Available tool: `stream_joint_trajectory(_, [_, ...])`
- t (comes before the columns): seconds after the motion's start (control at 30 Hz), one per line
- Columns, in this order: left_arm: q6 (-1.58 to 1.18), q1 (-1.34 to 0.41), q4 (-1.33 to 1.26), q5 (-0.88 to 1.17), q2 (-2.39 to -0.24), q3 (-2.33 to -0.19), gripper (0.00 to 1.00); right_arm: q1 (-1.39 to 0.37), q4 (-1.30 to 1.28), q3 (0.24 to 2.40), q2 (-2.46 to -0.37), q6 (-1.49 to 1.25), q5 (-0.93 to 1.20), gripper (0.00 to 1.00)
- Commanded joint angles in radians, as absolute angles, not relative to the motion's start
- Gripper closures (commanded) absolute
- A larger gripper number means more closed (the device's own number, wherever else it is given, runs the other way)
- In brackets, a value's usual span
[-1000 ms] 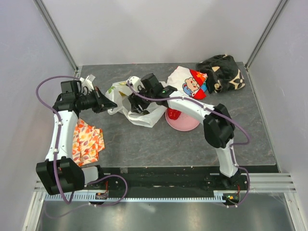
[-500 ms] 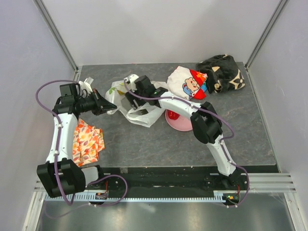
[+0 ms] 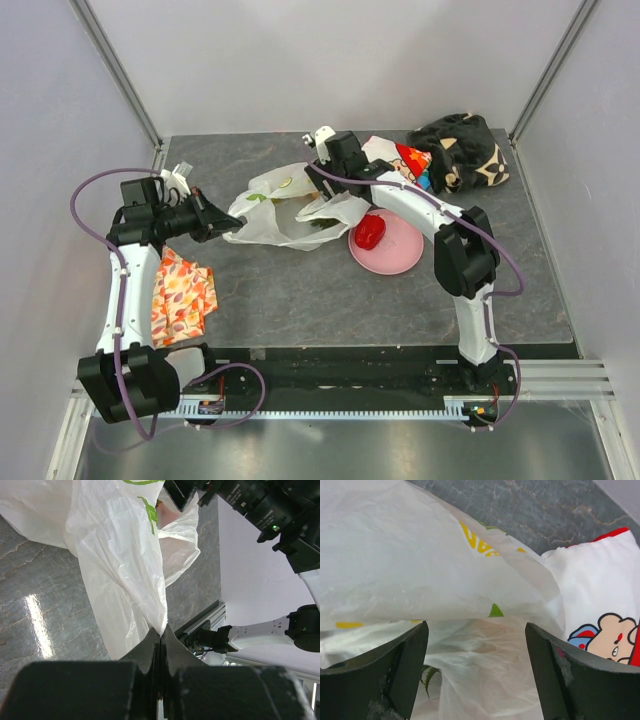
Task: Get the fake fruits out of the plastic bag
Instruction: Adjust the plastic bag at the center of the board.
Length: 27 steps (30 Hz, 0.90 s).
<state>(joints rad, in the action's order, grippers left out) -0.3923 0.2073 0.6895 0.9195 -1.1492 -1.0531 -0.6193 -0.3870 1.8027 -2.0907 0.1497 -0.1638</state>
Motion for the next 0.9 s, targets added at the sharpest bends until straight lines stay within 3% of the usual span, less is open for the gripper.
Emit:
stream_joint_trajectory(0.0, [-0.405,0.213,0.667,0.953,-1.135,-1.052,0.98,-0.632,-0.406,1.801,-2.034,0.227,-0.140,0.14])
stream_joint_trajectory(0.17, [-0.413,0.213,0.667,0.963,-1.135,-1.054,0.99,-0.638,-0.469,1.890,-2.003,0.321,-0.002,0.18])
stream_joint_trajectory(0.33, [-0.411,0.212,0.666,0.959,-1.131,-1.055,0.98,-0.663,-0.505,1.861,-1.875,0.391,0.305,0.18])
stream_joint_trajectory(0.6, [-0.411,0.215,0.661,0.953,-1.132,-1.060,0.98,-0.744,-0.689,1.815,-1.881,0.566,0.270,0.17])
stream_joint_trajectory(0.87, [-0.411,0.213,0.661,0.950,-1.132,-1.063,0.98,-0.765,-0.750,1.833,-1.985,0.676,0.166,0.27])
